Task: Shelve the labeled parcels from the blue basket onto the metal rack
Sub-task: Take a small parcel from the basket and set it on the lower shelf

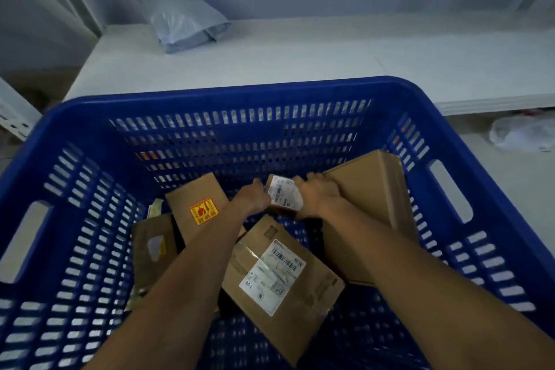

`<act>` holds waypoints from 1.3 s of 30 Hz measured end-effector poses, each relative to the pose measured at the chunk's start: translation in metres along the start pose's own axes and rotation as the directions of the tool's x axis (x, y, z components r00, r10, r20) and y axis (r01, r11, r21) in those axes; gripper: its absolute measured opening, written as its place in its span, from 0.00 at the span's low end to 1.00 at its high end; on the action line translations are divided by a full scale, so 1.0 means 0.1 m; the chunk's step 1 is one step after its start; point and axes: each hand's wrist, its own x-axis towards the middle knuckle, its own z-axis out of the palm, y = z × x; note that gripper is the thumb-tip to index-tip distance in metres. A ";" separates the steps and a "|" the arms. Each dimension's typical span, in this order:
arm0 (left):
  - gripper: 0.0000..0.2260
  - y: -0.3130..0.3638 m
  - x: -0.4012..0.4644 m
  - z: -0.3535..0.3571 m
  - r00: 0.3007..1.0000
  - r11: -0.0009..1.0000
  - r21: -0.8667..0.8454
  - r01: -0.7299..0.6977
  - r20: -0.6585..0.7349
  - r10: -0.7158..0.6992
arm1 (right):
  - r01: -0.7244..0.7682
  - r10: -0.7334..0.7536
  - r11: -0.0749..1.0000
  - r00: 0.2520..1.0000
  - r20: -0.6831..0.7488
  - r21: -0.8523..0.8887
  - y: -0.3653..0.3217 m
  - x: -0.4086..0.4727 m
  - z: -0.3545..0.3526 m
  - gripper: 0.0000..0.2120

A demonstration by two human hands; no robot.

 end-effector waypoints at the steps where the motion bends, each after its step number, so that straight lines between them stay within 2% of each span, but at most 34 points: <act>1: 0.27 0.01 0.01 0.02 1.000 1.000 -0.004 0.001 0.012 -0.001 | 0.007 -0.006 0.998 1.000 0.008 -0.070 -0.01 0.03 0.05 0.44; 5: 0.16 0.05 0.00 0.08 1.000 1.000 -0.017 -0.021 0.017 0.021 | 0.015 -0.017 0.984 1.000 -0.005 -0.175 -0.01 0.12 0.17 0.43; 9: 0.15 0.05 -0.05 0.09 0.999 0.998 -0.051 -0.039 0.008 0.039 | 0.055 -0.061 0.991 0.997 -0.040 -0.122 0.01 0.12 0.18 0.42; 11: 0.15 0.03 -0.06 0.00 0.995 0.995 -0.078 -0.059 -0.080 0.053 | 0.066 -0.066 0.998 0.997 -0.049 0.007 0.01 0.09 0.13 0.42; 13: 0.13 -0.01 -0.06 -0.16 0.982 0.990 -0.122 -0.067 -0.185 0.044 | 0.076 -0.068 0.972 0.997 -0.045 0.221 0.01 0.07 0.03 0.42; 15: 0.11 -0.05 -0.11 -0.34 0.975 0.978 -0.195 -0.070 -0.221 0.026 | 0.087 -0.087 0.902 0.996 -0.019 0.422 0.02 0.02 -0.11 0.41; 17: 0.14 -0.09 -0.19 -0.51 0.979 0.953 -0.294 -0.071 -0.202 0.010 | 0.078 -0.109 0.798 0.994 0.017 0.598 0.06 -0.04 -0.28 0.39; 19: 0.14 -0.13 -0.31 -0.65 0.980 0.923 -0.369 -0.110 -0.195 0.038 | 0.068 -0.145 0.690 0.988 0.045 0.721 0.13 -0.12 -0.47 0.35; 22: 0.12 -0.15 -0.55 -0.77 0.981 0.810 -0.562 -0.165 -0.182 0.073 | 0.076 -0.206 0.624 0.976 0.070 0.778 0.22 -0.25 -0.75 0.31; 27: 0.20 0.00 -1.07 -0.94 0.973 0.577 -0.794 -0.191 -0.075 0.218 | 0.097 -0.281 0.552 0.957 0.075 0.828 0.31 -0.63 -1.26 0.26; 30: 0.22 0.16 -1.52 -1.17 0.951 0.483 -0.850 -0.211 -0.065 0.302 | 0.109 -0.306 0.531 0.949 0.070 0.840 0.35 -1.02 -1.68 0.24; 33: 0.24 0.37 -2.05 -1.53 0.946 0.417 -0.882 -0.218 -0.085 0.313 | 0.117 -0.319 0.503 0.946 0.058 0.856 0.40 -1.46 -2.28 0.23; 35: 0.21 0.56 -2.42 -1.85 0.947 0.359 -0.908 -0.214 -0.103 0.305 | 0.102 -0.325 0.445 0.944 0.053 0.890 0.44 -1.80 -2.74 0.24; 39: 0.23 1.00 -3.22 -2.58 0.947 0.319 -0.924 -0.212 -0.113 0.302 | 0.054 -0.308 0.294 0.951 0.041 0.954 0.59 -2.48 -3.68 0.32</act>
